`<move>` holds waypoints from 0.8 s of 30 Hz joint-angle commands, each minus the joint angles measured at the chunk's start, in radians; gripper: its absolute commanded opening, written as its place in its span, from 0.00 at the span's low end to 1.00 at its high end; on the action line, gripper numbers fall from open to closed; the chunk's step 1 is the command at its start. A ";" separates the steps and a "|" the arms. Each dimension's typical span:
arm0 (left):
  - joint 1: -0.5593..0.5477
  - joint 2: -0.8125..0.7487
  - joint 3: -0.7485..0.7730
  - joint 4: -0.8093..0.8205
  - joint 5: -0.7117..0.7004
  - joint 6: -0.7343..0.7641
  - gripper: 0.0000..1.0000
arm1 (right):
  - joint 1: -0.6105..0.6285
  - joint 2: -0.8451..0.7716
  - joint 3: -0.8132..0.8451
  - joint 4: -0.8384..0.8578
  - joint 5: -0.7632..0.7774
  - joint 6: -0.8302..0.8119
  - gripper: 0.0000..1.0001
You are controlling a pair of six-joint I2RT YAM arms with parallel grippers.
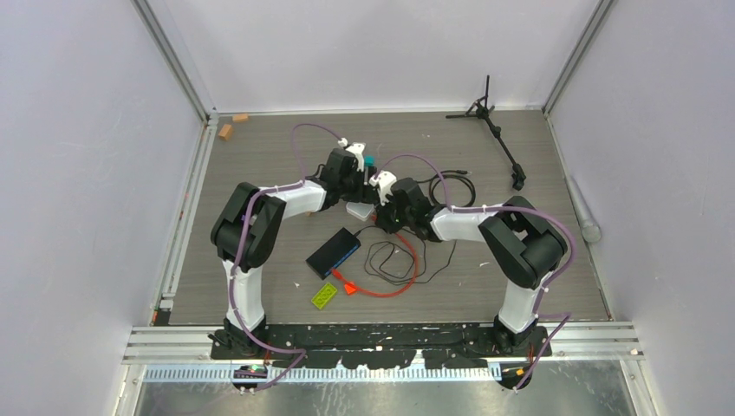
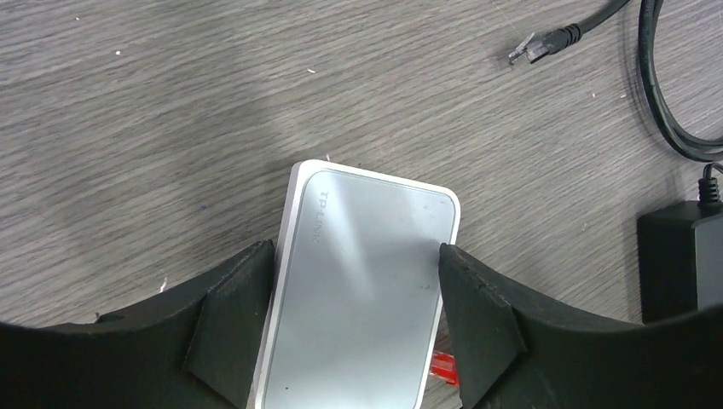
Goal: Insert the plug into the switch port
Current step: Insert the connector into the switch port.
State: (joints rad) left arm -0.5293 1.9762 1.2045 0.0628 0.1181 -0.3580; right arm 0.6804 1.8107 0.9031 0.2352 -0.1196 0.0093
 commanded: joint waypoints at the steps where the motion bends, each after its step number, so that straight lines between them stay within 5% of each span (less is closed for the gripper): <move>1: -0.001 0.016 -0.006 -0.083 -0.057 0.015 0.70 | 0.014 -0.065 -0.011 0.072 0.029 -0.003 0.00; 11: 0.032 0.012 -0.046 0.029 0.002 -0.026 0.75 | -0.016 -0.106 -0.062 0.083 0.302 -0.049 0.00; 24: 0.037 0.098 0.045 0.058 0.116 -0.042 0.71 | -0.038 -0.059 -0.079 0.151 0.295 0.007 0.00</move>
State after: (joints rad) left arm -0.4969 2.0407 1.2552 0.1486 0.1558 -0.3893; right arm 0.6415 1.7416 0.8299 0.3054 0.1806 0.0086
